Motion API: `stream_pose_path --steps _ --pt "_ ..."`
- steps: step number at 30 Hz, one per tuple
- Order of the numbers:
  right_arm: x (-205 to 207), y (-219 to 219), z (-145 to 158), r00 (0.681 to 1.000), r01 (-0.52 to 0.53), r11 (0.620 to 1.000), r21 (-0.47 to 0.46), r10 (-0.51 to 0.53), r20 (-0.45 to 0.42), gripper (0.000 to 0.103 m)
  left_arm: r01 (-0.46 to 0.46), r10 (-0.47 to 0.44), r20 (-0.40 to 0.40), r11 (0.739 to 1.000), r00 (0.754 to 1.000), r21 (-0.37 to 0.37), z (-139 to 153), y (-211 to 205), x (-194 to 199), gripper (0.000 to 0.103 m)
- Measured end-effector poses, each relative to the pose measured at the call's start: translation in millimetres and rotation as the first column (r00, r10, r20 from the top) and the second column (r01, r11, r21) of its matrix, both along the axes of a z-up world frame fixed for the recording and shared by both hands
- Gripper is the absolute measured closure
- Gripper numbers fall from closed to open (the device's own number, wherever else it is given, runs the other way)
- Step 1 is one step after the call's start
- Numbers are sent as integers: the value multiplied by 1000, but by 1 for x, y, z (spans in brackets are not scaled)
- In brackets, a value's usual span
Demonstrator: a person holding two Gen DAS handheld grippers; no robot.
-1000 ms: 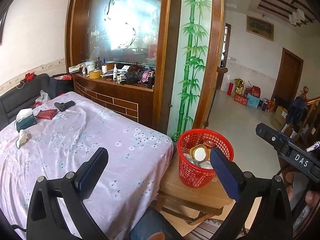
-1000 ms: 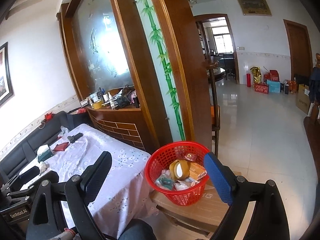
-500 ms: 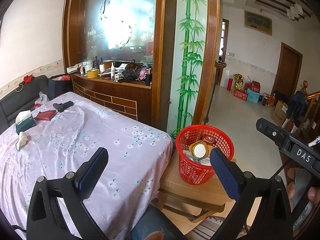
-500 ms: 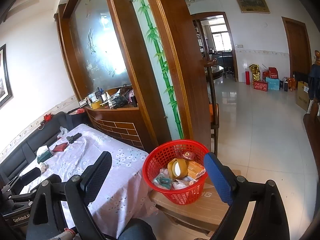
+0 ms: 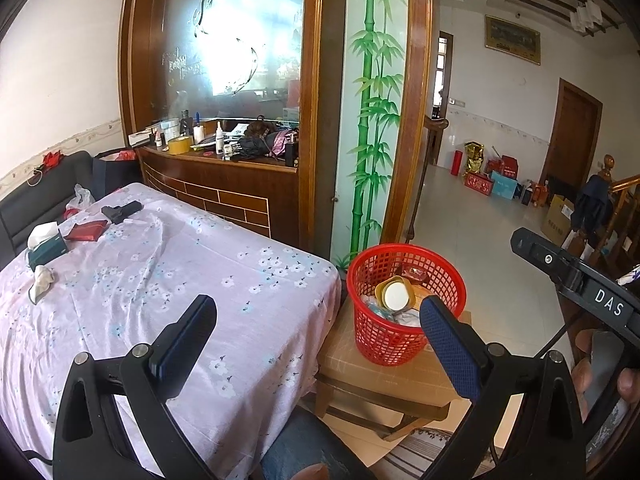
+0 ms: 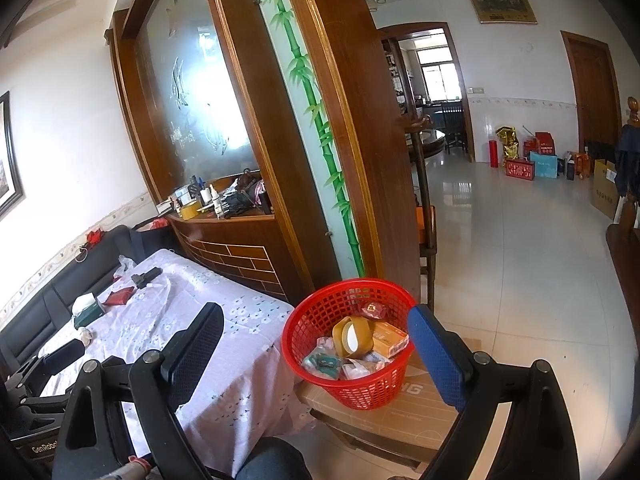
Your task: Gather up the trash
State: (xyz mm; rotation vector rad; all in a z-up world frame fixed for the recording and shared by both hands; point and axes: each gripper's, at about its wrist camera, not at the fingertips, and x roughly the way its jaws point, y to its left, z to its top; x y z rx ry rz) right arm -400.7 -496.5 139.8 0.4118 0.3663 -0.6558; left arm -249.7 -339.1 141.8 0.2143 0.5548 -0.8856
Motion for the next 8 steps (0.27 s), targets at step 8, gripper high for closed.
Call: stream_pose_path --steps 8 --pt "0 -1 -1 1000 -6 1000 4 6 0 7 -25 25 -4 1000 1000 -18 -3 10 10 2"
